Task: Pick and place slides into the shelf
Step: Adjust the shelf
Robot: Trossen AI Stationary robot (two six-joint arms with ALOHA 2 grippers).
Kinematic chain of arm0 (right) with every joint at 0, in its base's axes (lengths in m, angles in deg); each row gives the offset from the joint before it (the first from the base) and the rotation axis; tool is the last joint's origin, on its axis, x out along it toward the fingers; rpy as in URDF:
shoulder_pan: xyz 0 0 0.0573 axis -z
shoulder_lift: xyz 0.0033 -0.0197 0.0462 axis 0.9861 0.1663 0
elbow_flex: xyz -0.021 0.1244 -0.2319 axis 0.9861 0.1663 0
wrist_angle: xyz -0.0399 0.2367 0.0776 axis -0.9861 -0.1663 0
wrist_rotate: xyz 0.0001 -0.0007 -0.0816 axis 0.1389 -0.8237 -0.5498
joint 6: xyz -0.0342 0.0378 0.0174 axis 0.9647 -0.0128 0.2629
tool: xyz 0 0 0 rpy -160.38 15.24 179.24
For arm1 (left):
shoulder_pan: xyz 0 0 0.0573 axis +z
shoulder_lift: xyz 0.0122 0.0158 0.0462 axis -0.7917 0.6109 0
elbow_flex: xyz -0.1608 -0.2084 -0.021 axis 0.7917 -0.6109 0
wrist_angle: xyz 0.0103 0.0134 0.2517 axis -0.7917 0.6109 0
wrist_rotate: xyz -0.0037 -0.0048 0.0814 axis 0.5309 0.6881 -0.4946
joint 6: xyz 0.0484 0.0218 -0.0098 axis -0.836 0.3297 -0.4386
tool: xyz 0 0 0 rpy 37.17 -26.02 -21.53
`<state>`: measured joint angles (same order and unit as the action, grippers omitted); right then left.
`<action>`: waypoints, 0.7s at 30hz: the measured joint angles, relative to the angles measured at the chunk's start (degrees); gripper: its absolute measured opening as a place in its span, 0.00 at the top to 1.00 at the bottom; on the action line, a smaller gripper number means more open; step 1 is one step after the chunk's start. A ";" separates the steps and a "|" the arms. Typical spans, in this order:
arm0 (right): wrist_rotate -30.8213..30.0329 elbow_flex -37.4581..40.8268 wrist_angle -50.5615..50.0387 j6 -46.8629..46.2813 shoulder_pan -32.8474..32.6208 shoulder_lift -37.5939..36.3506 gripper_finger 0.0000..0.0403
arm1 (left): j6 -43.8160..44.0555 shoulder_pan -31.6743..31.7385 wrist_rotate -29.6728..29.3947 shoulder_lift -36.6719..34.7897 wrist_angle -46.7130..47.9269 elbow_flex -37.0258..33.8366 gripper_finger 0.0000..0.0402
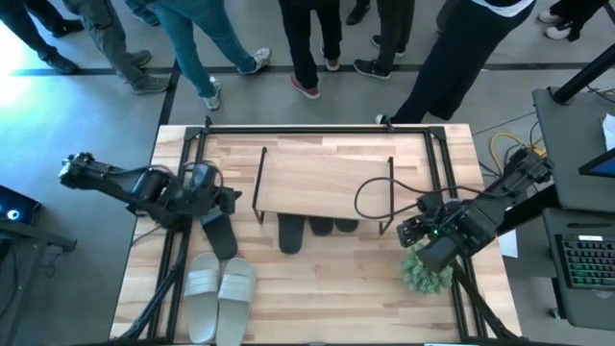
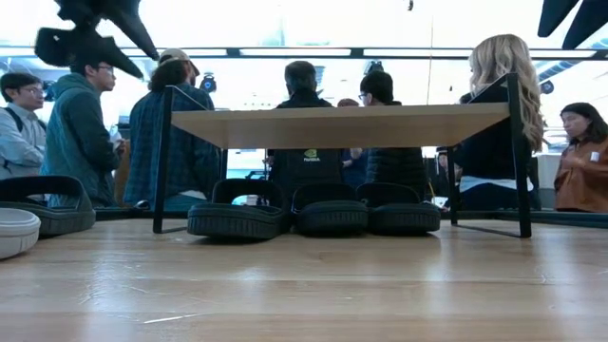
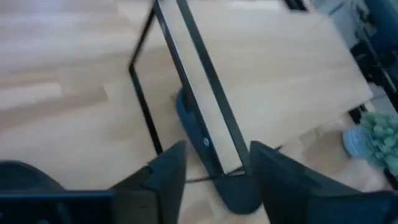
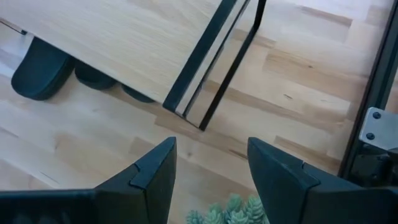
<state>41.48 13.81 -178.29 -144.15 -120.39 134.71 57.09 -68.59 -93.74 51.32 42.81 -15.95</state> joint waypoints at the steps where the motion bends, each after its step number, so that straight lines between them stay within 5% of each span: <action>1: -0.01 0.07 -0.02 -0.10 0.00 0.00 0.53 | -1.85 1.99 2.49 -0.11 -2.58 -0.73 0.56; 6: 0.23 0.22 -0.01 -0.57 -0.02 0.00 0.53 | -10.71 11.88 10.93 -0.16 -14.18 -3.24 0.53; 12: 1.24 0.22 -0.05 -1.61 -0.15 0.00 0.53 | -16.30 21.59 21.44 1.15 -13.80 -3.44 0.53; 21: 0.68 0.22 -0.05 -1.68 -0.13 0.00 0.53 | -22.53 30.37 29.35 6.59 -16.27 -3.55 0.53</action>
<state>42.16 14.03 -178.33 -145.83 -120.52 134.71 34.56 -38.22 -64.39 57.91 26.54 -19.50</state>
